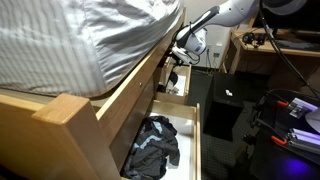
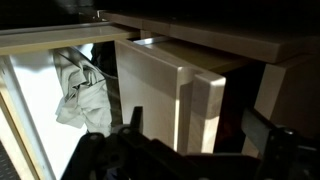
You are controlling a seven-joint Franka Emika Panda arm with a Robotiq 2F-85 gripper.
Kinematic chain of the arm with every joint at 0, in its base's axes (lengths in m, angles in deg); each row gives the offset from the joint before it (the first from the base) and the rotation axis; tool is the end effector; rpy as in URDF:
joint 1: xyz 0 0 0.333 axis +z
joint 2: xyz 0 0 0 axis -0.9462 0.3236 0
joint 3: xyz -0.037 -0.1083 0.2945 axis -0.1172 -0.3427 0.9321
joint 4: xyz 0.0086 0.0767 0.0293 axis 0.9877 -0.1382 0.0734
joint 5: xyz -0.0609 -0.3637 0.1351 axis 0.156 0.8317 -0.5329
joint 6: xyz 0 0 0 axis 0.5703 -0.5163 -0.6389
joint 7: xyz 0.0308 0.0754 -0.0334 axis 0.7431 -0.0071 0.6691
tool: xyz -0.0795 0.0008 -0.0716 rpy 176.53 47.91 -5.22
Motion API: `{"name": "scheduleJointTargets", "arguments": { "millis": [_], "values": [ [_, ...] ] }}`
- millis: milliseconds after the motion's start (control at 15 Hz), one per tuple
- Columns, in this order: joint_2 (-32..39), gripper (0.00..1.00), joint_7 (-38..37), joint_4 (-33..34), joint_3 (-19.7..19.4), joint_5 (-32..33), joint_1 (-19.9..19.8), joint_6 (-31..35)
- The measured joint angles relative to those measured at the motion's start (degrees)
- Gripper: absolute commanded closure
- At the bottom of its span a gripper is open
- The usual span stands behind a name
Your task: Open the top right drawer
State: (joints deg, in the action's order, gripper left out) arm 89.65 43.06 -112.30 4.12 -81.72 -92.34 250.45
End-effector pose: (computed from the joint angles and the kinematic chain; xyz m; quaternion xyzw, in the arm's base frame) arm 0.7263 -0.1654 0.0686 -0.7980 0.5163 -0.2265 0.2130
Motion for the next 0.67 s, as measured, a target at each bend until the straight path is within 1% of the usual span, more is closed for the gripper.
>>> {"name": "scheduleJointTargets", "arguments": {
  "millis": [267,667],
  "values": [
    [2.7,0.00,-0.7,3.1,-0.7,0.0,0.1,-1.9],
    [2.6,0.00,-0.9,3.1,-1.1,0.0,0.4,-2.4]
  ]
}}
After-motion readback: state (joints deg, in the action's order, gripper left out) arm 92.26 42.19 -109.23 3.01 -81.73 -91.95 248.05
